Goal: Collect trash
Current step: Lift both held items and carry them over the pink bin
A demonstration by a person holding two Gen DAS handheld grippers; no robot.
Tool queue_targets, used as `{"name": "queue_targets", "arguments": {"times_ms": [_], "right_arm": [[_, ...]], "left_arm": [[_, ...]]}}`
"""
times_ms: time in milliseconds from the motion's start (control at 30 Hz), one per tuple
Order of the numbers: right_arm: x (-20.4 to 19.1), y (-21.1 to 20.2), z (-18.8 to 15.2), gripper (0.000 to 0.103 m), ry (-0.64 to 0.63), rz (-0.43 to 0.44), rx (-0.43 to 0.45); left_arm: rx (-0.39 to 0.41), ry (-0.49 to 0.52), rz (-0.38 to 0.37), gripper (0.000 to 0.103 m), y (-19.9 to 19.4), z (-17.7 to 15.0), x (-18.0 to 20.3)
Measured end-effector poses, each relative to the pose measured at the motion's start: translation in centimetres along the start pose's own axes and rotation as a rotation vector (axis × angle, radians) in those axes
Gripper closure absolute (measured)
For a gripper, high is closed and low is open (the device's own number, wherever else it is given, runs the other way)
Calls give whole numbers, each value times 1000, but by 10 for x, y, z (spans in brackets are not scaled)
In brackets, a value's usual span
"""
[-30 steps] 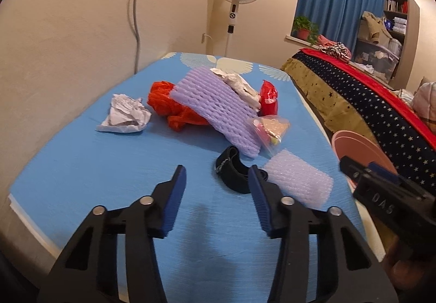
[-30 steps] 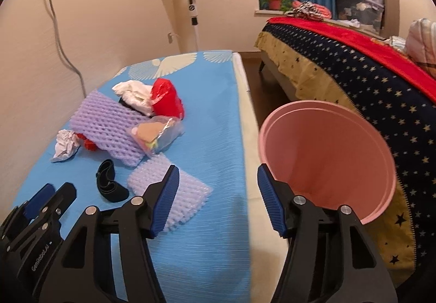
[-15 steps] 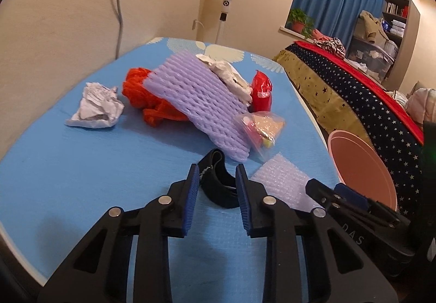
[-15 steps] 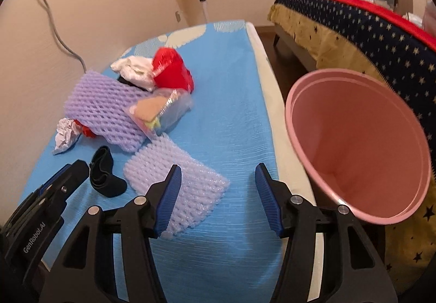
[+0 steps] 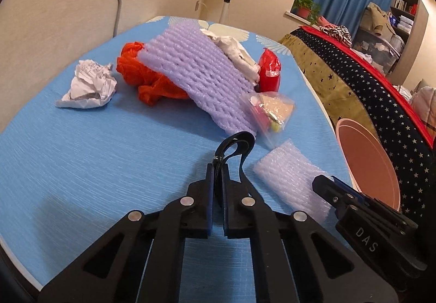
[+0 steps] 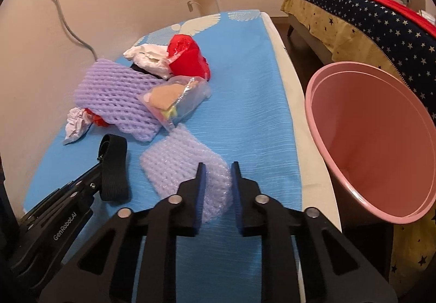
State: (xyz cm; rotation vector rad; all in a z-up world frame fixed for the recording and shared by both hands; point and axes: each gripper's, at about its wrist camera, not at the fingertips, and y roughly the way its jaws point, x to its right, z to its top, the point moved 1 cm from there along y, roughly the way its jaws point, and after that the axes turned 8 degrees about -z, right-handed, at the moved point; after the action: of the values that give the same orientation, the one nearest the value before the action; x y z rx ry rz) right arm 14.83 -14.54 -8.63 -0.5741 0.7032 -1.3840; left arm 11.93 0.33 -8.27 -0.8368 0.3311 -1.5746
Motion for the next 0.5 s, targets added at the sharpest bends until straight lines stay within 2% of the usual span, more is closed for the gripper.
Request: {"name": "queue_targets", "arguments": {"times_ms": [267,500], "right_arm": [[11,-33,9,88,31,-39,110],[31,-63,17,88,71,-122,195]], "left_arm": [[38,30,-11,99,-19,4,7],[77,73,-36,99,-40,5,20]]}}
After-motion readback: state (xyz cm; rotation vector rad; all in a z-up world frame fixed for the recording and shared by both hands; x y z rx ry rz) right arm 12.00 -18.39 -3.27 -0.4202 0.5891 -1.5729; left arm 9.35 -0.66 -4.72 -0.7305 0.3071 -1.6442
